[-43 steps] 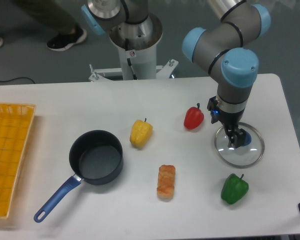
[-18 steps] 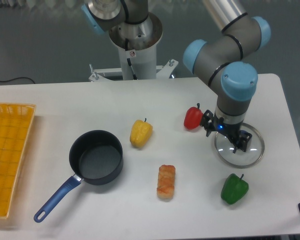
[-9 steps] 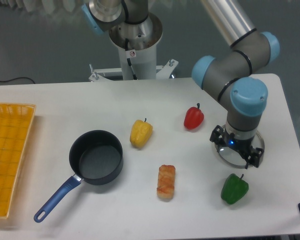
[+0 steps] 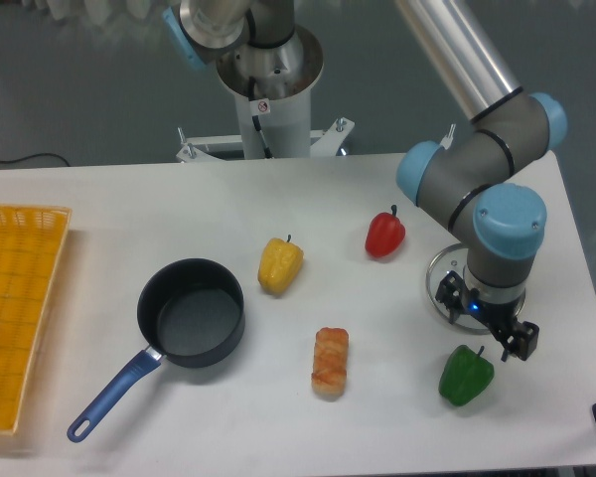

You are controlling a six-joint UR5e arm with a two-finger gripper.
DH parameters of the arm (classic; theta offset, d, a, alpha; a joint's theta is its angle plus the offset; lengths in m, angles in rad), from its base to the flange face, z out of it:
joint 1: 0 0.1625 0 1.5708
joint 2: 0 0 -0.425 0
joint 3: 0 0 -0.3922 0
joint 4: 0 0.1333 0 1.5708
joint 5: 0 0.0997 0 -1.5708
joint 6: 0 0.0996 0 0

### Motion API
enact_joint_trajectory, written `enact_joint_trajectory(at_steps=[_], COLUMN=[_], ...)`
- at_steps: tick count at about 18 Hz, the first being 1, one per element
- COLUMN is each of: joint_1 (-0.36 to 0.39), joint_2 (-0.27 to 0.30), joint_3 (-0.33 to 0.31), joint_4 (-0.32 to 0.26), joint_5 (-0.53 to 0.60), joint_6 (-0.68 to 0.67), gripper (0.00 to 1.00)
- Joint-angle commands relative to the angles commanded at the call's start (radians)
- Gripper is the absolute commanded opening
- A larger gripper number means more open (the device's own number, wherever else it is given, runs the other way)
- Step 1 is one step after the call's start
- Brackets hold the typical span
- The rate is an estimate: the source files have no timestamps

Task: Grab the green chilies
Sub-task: 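Move the open gripper over the green bell pepper and lower it, then close the gripper around the green bell pepper's top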

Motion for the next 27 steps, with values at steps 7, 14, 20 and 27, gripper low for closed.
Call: enact_joint_trajectory(at_steps=[7,14,20,27], joint_1=[-0.003,-0.025,-0.026,-0.028], joint_2=[-0.028,-0.054,-0.064,-0.084], joint_3=[0.005,-0.002,-0.003,-0.011], joint_4=[0.052,0.084,0.091,0.097], joint_5=[0.0,0.009,0.009,0.009], joint_6=[-0.002,-0.018,-0.02,-0.018], gripper=[1.0,1.0,1.0,1.0])
